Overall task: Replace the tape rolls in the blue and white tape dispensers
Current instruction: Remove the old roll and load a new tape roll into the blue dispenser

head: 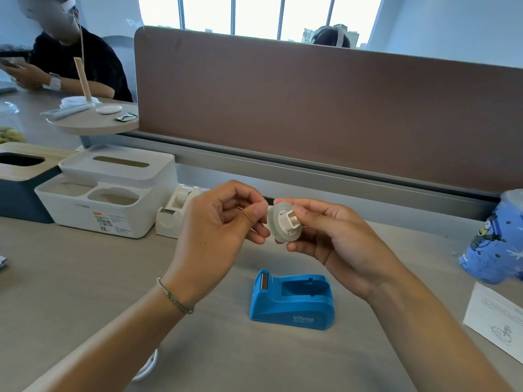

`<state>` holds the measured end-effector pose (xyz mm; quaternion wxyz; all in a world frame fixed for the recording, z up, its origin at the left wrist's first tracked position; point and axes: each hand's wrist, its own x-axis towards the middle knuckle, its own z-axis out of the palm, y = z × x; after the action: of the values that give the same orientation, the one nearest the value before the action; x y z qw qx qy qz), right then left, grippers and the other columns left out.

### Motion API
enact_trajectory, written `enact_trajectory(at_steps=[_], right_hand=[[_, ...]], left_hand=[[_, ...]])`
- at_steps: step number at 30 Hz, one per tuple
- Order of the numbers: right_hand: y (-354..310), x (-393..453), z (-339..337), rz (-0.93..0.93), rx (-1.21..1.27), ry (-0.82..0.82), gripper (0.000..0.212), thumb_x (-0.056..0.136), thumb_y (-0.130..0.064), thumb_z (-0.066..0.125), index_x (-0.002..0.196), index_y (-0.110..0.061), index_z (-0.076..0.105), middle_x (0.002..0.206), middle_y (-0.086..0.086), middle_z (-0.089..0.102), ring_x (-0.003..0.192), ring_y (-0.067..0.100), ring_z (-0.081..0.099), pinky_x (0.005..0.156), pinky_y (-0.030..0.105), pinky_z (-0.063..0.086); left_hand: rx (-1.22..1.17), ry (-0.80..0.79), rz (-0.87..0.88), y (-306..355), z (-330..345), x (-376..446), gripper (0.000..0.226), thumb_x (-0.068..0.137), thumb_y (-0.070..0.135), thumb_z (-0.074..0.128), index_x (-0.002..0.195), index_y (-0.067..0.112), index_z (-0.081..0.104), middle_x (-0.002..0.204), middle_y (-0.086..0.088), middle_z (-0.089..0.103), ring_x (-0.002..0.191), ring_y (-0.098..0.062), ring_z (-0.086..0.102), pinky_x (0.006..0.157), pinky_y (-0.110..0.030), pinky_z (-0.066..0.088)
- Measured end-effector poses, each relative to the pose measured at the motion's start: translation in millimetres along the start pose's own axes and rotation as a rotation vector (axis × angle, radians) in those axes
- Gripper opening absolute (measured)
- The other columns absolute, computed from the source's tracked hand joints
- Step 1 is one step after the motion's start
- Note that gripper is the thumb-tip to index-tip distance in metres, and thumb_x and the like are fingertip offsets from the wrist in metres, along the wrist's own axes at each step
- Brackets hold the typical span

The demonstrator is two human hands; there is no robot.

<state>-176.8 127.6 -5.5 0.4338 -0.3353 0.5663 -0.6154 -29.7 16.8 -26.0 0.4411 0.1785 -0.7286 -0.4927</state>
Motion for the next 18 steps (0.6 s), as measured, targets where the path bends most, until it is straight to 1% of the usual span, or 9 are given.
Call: enact_trajectory(at_steps=[2, 4, 7, 10, 11, 13, 14, 16, 18], right_hand=[[-1, -1, -3, -0.015, -0.052, 0.015, 0.021, 0.096, -0.018, 0.059, 0.105, -0.022, 0.078, 0.098, 0.000, 0.079, 0.085, 0.017, 0.075, 0.065, 0.023, 0.060], [-2, -3, -5, -0.044, -0.139, 0.020, 0.020, 0.096, -0.020, 0.060, 0.106, -0.025, 0.077, 0.095, -0.004, 0.078, 0.084, 0.018, 0.075, 0.062, 0.023, 0.059], [-1, -4, -7, -0.116, -0.304, 0.040, 0.019, 0.096, -0.019, 0.062, 0.104, -0.029, 0.076, 0.091, -0.010, 0.076, 0.083, 0.017, 0.075, 0.056, 0.022, 0.056], [-2, -4, -12, -0.160, -0.394, 0.058, 0.021, 0.092, -0.013, 0.068, 0.104, -0.028, 0.075, 0.089, -0.009, 0.075, 0.085, 0.010, 0.072, 0.058, 0.021, 0.058], [-3, -5, -13, -0.158, -0.387, 0.051, 0.023, 0.089, -0.009, 0.070, 0.105, -0.024, 0.075, 0.089, -0.006, 0.076, 0.084, 0.011, 0.073, 0.059, 0.021, 0.059], [-7, -6, -14, -0.151, -0.375, 0.027, 0.029, 0.083, -0.002, 0.075, 0.107, -0.018, 0.075, 0.090, 0.000, 0.077, 0.084, 0.015, 0.074, 0.061, 0.021, 0.059], [-9, -6, -15, -0.157, -0.408, 0.023, 0.034, 0.079, 0.000, 0.078, 0.107, -0.018, 0.075, 0.091, 0.000, 0.077, 0.085, 0.015, 0.075, 0.063, 0.021, 0.060], [-11, -8, -15, -0.193, -0.530, 0.023, 0.038, 0.074, -0.002, 0.084, 0.105, -0.023, 0.076, 0.092, -0.003, 0.078, 0.086, 0.014, 0.074, 0.068, 0.022, 0.061], [-11, -12, -15, -0.243, -0.635, 0.030, 0.034, 0.074, -0.006, 0.085, 0.101, -0.026, 0.077, 0.090, -0.007, 0.077, 0.086, 0.011, 0.072, 0.074, 0.022, 0.061]], left_hand=[[-0.009, -0.014, -0.018, -1, -2, 2, 0.004, 0.089, 0.012, 0.066, 0.091, 0.011, 0.069, 0.074, -0.007, 0.074, 0.062, -0.024, 0.073, 0.060, -0.036, 0.063], [-0.057, -0.052, -0.067, 0, -4, 3, 0.012, 0.086, 0.020, 0.064, 0.091, 0.010, 0.068, 0.072, -0.011, 0.073, 0.060, -0.026, 0.073, 0.057, -0.035, 0.062], [-0.214, -0.119, -0.240, 2, -4, 4, 0.018, 0.082, 0.025, 0.064, 0.089, 0.009, 0.068, 0.071, -0.014, 0.073, 0.060, -0.025, 0.071, 0.055, -0.030, 0.059], [-0.326, -0.109, -0.389, 5, 0, 4, 0.024, 0.077, 0.030, 0.068, 0.083, 0.007, 0.071, 0.075, -0.017, 0.074, 0.062, -0.023, 0.071, 0.056, -0.026, 0.059], [-0.311, -0.090, -0.401, 5, 2, 3, 0.025, 0.074, 0.031, 0.070, 0.081, 0.007, 0.072, 0.075, -0.017, 0.075, 0.062, -0.023, 0.072, 0.056, -0.026, 0.060], [-0.237, -0.064, -0.366, 5, 4, 2, 0.022, 0.073, 0.029, 0.074, 0.076, 0.008, 0.073, 0.072, -0.015, 0.075, 0.062, -0.023, 0.072, 0.058, -0.027, 0.061], [-0.201, -0.056, -0.347, 5, 4, 2, 0.018, 0.074, 0.026, 0.077, 0.075, 0.009, 0.073, 0.071, -0.014, 0.075, 0.061, -0.022, 0.072, 0.058, -0.028, 0.061], [-0.152, -0.040, -0.347, 3, 3, 2, 0.012, 0.076, 0.018, 0.079, 0.075, 0.009, 0.071, 0.067, -0.013, 0.074, 0.061, -0.023, 0.072, 0.058, -0.029, 0.061], [-0.138, -0.055, -0.384, 4, 2, 2, 0.009, 0.080, 0.011, 0.078, 0.081, 0.009, 0.069, 0.067, -0.012, 0.074, 0.061, -0.024, 0.071, 0.058, -0.030, 0.060]])
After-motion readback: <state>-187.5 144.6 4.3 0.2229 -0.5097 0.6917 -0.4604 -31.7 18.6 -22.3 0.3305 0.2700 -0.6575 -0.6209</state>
